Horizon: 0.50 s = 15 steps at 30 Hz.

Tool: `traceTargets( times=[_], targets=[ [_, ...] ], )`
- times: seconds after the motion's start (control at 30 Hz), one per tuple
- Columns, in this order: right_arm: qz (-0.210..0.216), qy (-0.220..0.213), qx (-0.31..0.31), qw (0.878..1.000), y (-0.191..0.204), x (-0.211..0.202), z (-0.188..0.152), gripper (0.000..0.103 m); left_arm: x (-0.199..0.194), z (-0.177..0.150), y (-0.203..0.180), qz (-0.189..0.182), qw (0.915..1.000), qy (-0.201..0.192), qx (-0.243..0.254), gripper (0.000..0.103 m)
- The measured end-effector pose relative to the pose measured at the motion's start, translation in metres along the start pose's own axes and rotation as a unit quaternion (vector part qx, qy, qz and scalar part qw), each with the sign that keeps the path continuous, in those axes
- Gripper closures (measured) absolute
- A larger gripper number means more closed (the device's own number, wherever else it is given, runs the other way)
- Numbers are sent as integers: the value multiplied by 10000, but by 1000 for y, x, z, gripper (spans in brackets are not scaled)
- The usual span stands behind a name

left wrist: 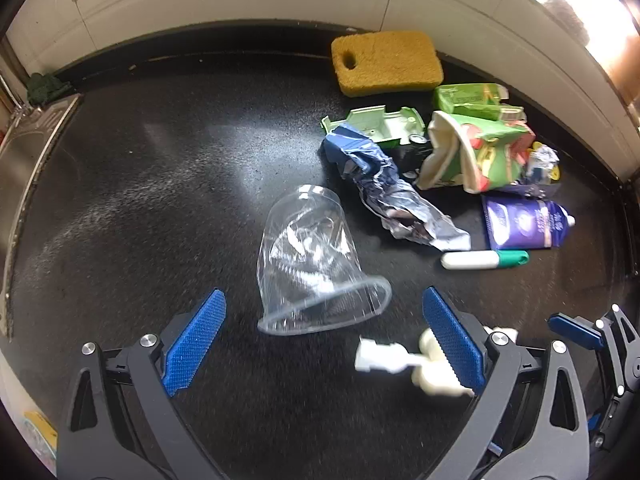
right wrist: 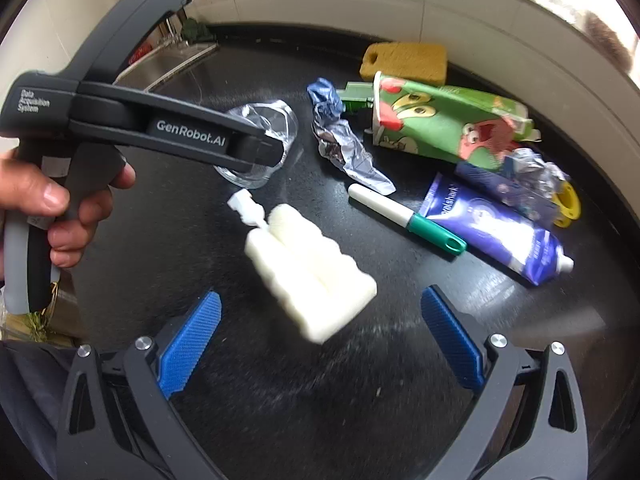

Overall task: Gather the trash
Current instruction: 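Grasp the clear plastic cup with the left tool while the right tool grasps the white foam brush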

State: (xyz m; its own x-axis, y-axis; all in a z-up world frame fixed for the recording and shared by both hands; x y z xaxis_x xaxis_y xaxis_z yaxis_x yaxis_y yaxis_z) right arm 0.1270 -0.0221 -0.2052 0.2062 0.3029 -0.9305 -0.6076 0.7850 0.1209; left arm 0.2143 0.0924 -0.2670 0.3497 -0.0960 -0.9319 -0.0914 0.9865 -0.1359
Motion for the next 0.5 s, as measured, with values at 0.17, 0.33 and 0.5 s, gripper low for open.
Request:
traceTargets(
  times=[0.17,0.33,0.5],
  targets=[
    [166,370,-191,9990,-6,31,2,15,25,10,6,-84,9999,78,-69,7],
    [158,392,-654,9970,-1,34,-1,44,39,10,7,170,9997,150,106,7],
    [238,372,-702,9966,7,25,-7,67,32,5,-3,229,9990,0,396,39]
  ],
)
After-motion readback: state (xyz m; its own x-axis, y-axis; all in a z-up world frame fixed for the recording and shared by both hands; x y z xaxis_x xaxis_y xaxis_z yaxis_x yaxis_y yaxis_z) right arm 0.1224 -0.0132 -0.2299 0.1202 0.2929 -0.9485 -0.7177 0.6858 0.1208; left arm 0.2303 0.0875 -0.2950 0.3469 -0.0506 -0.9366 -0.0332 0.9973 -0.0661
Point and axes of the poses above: each gripper's, at about its wrist camera, not at the fingertips, and x roughly the way its jaws point, y to its left, z to its top, the point moved 8 cm from there along x, roughly the way its jaws point, and after that the axes turned 3 degrees about -z, right-handed, at the moved point
